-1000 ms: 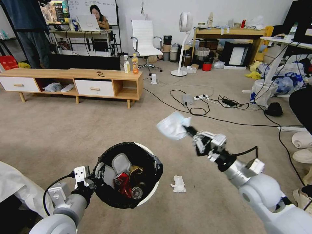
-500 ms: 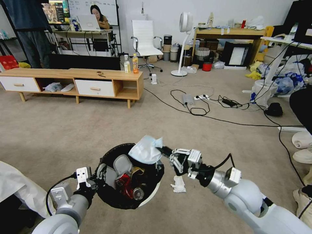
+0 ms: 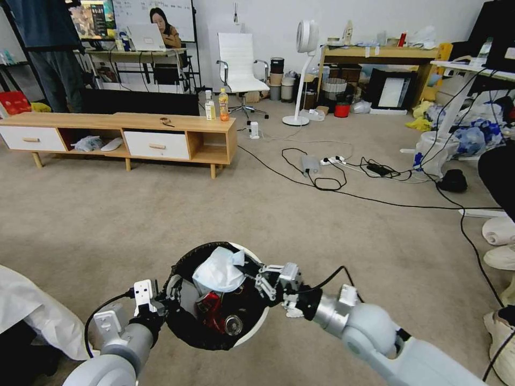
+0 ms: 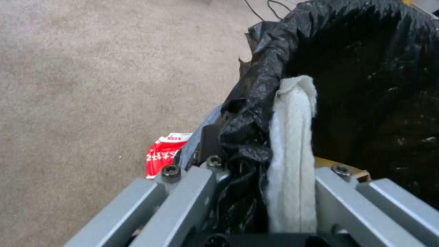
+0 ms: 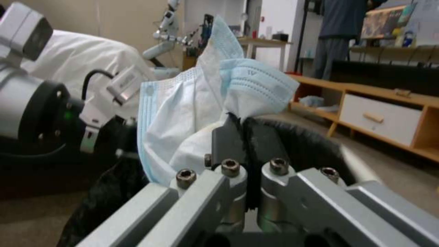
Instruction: Pick up the trash bin and place the garbage on the floor into it.
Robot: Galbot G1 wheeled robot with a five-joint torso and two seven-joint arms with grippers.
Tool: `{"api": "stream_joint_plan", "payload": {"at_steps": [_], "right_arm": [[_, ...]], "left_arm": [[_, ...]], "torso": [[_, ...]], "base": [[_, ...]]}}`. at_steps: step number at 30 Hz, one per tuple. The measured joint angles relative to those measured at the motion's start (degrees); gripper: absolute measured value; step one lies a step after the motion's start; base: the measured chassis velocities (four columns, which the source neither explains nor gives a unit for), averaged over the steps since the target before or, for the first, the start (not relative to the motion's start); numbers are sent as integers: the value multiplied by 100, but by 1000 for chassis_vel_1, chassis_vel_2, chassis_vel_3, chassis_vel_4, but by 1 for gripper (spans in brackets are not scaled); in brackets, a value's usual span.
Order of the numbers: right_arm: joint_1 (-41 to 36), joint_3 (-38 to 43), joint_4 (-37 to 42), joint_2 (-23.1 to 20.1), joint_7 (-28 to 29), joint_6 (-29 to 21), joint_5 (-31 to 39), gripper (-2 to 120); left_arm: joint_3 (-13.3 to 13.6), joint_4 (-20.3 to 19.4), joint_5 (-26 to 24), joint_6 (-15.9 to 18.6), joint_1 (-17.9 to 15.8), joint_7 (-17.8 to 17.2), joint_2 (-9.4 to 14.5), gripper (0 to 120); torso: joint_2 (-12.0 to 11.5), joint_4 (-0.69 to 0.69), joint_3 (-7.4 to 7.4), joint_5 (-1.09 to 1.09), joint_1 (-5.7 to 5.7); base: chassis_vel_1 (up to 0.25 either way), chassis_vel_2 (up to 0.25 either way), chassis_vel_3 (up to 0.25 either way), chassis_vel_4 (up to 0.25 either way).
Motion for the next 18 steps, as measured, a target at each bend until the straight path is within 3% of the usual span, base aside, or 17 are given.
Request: {"api": "stream_joint_plan", "payload": {"at_steps": [12, 18], "right_arm": [[-113, -233, -156, 166, 340, -179, -98, 1], [-139, -168, -96, 131, 415, -315, -69, 22]], "left_arm": [[-28, 47, -25, -1, -43, 28, 13, 6], [-38, 64, -27, -6, -60, 35, 20, 6]], "torso": [[0, -1, 0, 0, 0], [0, 0, 0, 0, 0]], "base": [[0, 0, 0, 0], [0, 0, 0, 0]]}}
